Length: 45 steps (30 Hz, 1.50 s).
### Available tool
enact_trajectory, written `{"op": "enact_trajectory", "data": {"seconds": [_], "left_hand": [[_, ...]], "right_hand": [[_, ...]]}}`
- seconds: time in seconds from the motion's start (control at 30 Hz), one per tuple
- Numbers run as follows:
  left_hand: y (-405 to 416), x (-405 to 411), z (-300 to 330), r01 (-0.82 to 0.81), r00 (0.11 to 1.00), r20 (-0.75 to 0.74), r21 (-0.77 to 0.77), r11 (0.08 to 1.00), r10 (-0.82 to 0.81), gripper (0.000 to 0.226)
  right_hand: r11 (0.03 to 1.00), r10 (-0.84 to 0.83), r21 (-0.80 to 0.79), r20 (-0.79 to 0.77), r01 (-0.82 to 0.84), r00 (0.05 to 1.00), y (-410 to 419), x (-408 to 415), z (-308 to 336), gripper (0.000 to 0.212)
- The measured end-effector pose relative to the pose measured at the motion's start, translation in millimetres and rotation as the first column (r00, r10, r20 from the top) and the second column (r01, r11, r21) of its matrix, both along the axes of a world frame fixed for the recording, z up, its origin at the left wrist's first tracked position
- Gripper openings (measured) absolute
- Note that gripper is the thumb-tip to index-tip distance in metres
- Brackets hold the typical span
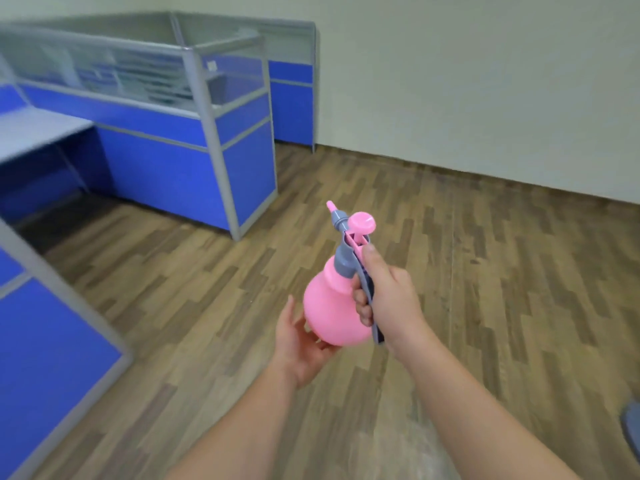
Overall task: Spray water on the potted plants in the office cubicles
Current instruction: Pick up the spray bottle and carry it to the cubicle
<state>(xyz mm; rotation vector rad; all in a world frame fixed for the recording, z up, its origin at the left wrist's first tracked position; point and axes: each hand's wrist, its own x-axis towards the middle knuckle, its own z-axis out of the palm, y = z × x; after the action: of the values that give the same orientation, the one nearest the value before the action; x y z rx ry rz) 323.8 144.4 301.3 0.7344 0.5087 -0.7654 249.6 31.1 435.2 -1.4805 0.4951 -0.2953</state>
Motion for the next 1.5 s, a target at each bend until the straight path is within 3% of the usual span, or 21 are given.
{"op": "enact_trajectory", "data": {"seconds": [0.33,0.73,1.07,1.5], "left_hand": [[124.1,169.8,35.7,-0.124,0.987,0.115,0.083,0.989,0.115,0.065],[198.2,374.6,57.7,-0.394,0.910,0.159,0.043,0.918,0.383,0.068],[235.5,553.9,77.3,-0.593,0.792,0.183,-0.003,0.806,0.583,0.068],[359.1,756.2,76.0,-0.746,0.665,0.177,0.108,0.657,0.725,0.066]], "right_hand": [[0.986,0.162,0.034,-0.029,-0.161,0.986,101.2,194.8,46.4,0.063],[0.913,0.406,-0.010,-0.041,-0.407,0.913,178.8,432.5,64.8,0.072],[0.766,0.636,-0.065,-0.065,-0.639,0.769,219.2,648.7,80.4,0.076],[0.554,0.825,-0.107,-0.059,-0.826,0.561,353.8,874.6,84.2,0.074]]}}
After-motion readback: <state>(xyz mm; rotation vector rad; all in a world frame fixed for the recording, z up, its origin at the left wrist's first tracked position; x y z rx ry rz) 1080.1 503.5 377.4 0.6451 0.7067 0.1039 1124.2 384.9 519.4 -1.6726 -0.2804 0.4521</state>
